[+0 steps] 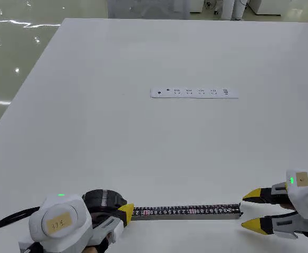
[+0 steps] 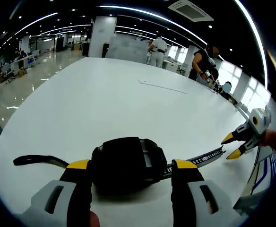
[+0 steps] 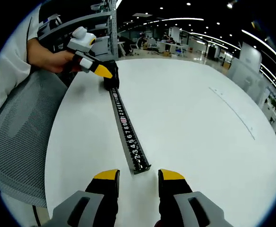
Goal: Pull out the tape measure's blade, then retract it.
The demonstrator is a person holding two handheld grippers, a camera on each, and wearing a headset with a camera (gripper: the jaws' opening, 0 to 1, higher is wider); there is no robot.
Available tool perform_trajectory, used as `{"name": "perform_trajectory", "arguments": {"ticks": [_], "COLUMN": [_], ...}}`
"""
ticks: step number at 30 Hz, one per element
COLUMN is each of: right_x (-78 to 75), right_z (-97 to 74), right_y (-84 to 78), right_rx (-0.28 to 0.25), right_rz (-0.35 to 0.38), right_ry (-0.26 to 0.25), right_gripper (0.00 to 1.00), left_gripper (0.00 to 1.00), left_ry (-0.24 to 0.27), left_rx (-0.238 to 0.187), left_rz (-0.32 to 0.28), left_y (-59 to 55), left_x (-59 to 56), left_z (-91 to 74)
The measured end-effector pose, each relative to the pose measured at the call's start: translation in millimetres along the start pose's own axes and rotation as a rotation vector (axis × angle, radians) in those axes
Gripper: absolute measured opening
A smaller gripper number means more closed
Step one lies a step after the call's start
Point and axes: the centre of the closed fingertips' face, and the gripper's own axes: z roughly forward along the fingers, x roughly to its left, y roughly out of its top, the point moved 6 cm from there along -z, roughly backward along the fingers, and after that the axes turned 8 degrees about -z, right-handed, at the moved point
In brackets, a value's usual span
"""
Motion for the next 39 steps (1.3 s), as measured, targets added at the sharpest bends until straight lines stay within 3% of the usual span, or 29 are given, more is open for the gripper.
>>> {"name": "perform_trajectory", "arguments": {"ticks": [10,39], "right_x": [-3.5,-6.4], "right_z": [6.1,16.7], "right_y": [-1.8,3.5], "right_rx": [0.008,-0.001], "right_rz": [-0.021,-0.063], "right_ry": [0.036,0.076], "right_gripper": [0.27,0.14], "left_gripper": [0.61,0.6], "left_ry": [0.019,0.017], "left_rx": [0.005,0.019], "left_rz": [-0.001,0.011], "left_y": [0.2,-0.9], "left_x": [2.9,3.4], "left_z": [2.4,3.6]}}
